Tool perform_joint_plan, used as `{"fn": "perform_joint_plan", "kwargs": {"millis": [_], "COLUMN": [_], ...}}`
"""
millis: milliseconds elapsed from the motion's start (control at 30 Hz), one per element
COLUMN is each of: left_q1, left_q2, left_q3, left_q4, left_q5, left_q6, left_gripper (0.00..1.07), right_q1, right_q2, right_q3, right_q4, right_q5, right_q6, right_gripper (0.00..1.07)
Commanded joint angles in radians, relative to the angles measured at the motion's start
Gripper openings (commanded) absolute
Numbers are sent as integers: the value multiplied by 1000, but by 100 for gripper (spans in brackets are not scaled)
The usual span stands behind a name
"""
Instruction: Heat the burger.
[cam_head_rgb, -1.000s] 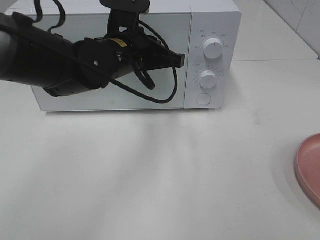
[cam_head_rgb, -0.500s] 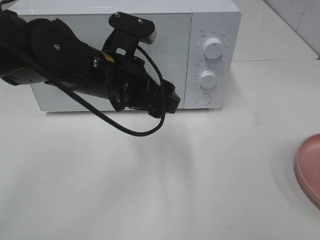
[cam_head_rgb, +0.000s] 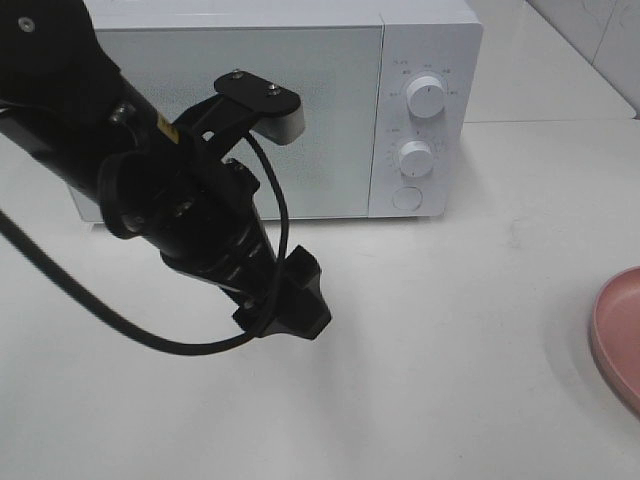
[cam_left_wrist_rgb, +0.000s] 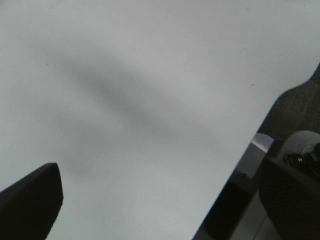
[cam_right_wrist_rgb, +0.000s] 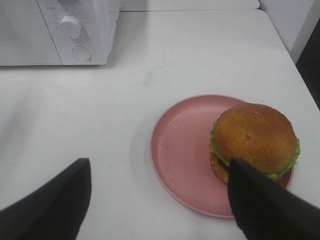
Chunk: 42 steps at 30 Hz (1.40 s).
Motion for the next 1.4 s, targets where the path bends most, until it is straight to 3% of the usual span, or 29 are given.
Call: {"fn": "perform_joint_plan", "kwargs": {"millis": [33,167,200,367,400,567,600,733,800,967,1000,1100,1300,1400], "left_q1": [45,114,166,282,341,462,521,591,665,711,713,713,713,713], "left_q2": [-52,-80,-103,-159,-197,-284,-327,-399,-491,-590,-643,-668,-845,-869], "left_q3": [3,3,3,3,3,3,3,7,77,195,253,275,451,469], "left_q4": [46,80,95,105,105,141,166,195,214,235,243,246,282,289], "left_q5": [122,207,255,331,364,414,428,450,433,413,413,413,410,410], "left_q6": [-100,-154,-173,-183,-205,-242,-259,-275,-311,-344,-345,-345,-346,-348], "left_gripper": [101,101,101,101,101,101,101,101,101,101,101,101,101,101], "right_q1": [-7,-7,-7,-7,-7,-7,-7,-7,-7,-7,-7,-7,-7,-7], "right_q2": [-26,-26,-26,-26,-26,-26,-26,-26,-26,-26,-26,-26,-26,-26], "right_q3": [1,1,1,1,1,1,1,1,1,1,1,1,1,1], "right_q4": [2,2,2,2,2,2,2,2,2,2,2,2,2,2], "right_q5": [-11,-11,-11,-11,-11,-11,-11,-11,-11,-11,-11,-11,-11,-11], "right_q6": [-12,-12,-12,-12,-12,-12,-12,-12,-12,-12,-12,-12,-12,-12], "right_gripper": [73,73,73,73,73,73,73,73,73,73,73,73,73,73]}}
